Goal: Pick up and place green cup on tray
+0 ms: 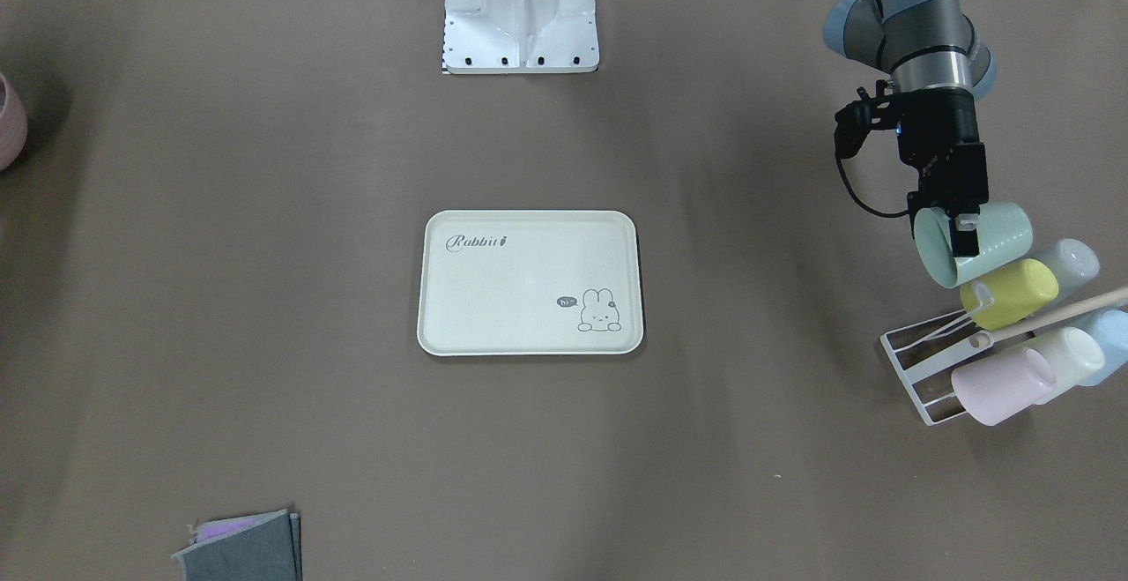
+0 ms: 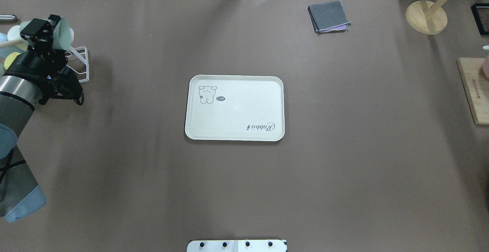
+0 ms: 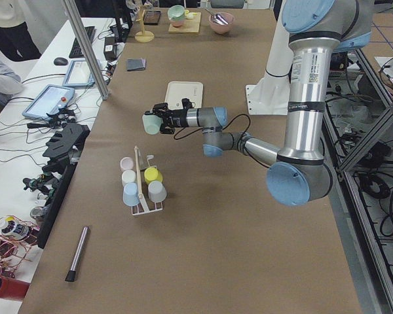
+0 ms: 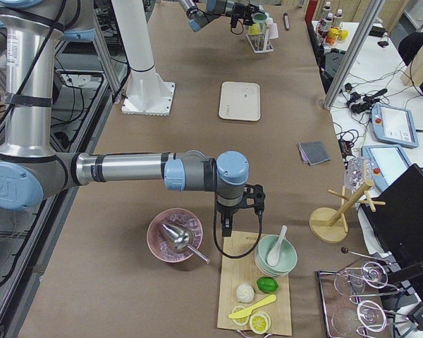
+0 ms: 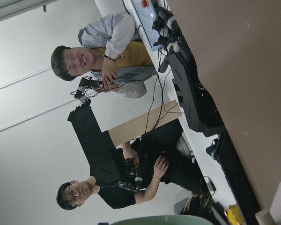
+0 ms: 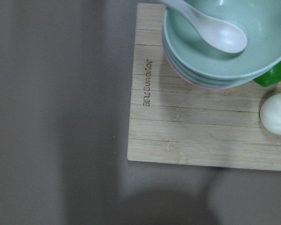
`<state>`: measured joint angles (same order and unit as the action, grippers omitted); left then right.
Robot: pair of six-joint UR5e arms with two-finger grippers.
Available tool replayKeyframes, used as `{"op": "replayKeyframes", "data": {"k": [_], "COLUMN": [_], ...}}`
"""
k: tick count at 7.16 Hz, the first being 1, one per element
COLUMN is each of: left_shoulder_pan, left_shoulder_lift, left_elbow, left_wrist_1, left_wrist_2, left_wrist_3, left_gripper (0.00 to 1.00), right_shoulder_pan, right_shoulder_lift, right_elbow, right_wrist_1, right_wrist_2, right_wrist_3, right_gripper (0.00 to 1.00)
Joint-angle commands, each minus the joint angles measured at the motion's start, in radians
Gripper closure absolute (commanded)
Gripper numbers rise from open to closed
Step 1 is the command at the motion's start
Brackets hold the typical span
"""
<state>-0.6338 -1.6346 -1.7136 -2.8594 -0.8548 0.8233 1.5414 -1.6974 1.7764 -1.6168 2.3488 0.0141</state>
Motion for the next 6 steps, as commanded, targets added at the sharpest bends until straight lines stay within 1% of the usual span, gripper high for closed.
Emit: {"op": "replayKeyframes", "data": {"k": [1,2,3,4,5,6], "left_shoulder_pan": [0.035,0.099,0.123,0.129,0.160,0.170], "left_shoulder_lift": [-0.121,-0.213,-0.337,-0.455,-0.487,-0.501], "left_elbow": [0.011,0.049,0.124,0.228,0.259,0.262], "left_wrist_1": [0.037,0.092,0.129,0.135,0.134,0.134], "left_wrist_2": [-0.111,-0.110,-0.109,-0.110,-0.112,-0.112], "left_wrist_3": [-0.308,-0.460,-0.551,-0.667,-0.814,-0.893], "left_gripper": [0.28,0.28,0.28,0.28,0.28,0.28], "right_shoulder_pan": [0.003,0.003,0.002,0.002,0.002,0.002], "right_shoulder_lift": [-0.001,-0.001,-0.001,-0.002,-0.001,0.002], "right_elbow": [0.001,0.000,0.000,0.000,0.000,0.001], "right_wrist_1": [0.000,0.000,0.000,0.000,0.000,0.001], "right_wrist_2": [-0.005,-0.011,-0.014,-0.019,-0.022,-0.022], "right_wrist_3": [0.000,-0.002,0.001,0.003,0.006,0.009], "right_gripper": [0.00,0.00,0.00,0.00,0.00,0.00]}}
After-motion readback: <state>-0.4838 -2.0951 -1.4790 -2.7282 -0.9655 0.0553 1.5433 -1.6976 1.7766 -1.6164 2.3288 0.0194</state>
